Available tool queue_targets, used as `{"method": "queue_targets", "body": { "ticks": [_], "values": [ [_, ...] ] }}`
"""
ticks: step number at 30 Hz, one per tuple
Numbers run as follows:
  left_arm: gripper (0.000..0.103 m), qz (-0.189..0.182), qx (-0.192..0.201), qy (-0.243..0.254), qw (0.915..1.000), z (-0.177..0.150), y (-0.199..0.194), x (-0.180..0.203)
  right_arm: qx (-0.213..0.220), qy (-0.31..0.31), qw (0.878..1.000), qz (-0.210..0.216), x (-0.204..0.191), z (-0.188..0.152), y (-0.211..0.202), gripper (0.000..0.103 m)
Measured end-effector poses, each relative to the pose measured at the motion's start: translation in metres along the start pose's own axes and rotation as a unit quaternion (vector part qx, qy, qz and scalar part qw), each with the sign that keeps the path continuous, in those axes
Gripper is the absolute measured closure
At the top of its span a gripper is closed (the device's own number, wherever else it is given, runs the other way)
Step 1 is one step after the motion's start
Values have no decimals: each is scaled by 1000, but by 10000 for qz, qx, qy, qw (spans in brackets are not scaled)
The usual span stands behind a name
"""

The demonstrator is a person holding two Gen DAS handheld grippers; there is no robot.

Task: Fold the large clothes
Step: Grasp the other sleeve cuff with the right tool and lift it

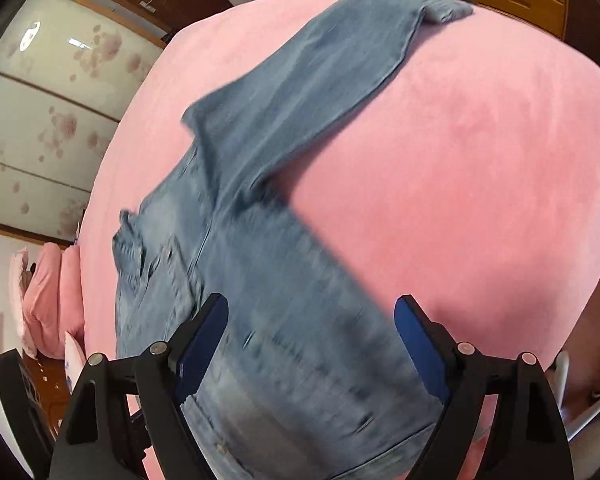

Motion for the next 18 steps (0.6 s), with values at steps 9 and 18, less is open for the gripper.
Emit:
{"method": "queue_targets", "body": {
  "ticks": [9, 18],
  "values": [
    [34, 0, 180, 328, 9993, 37, 5, 79, 499, 357, 9980, -160, 82, 156, -6, 19],
    [34, 232, 299, 471, 9982, 65, 8, 109, 722, 1575, 9848, -92, 168, 282, 36, 36]
  ]
}}
Point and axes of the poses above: each gripper's, at about its wrist camera, not at the fingertips, and y roughly the way its jaws point, x to its right, z to its top, the point moved 4 cm from there along y, roughly the way its jaws point, and after that the axes turned 3 degrees about -y, right-handed, at the moved point
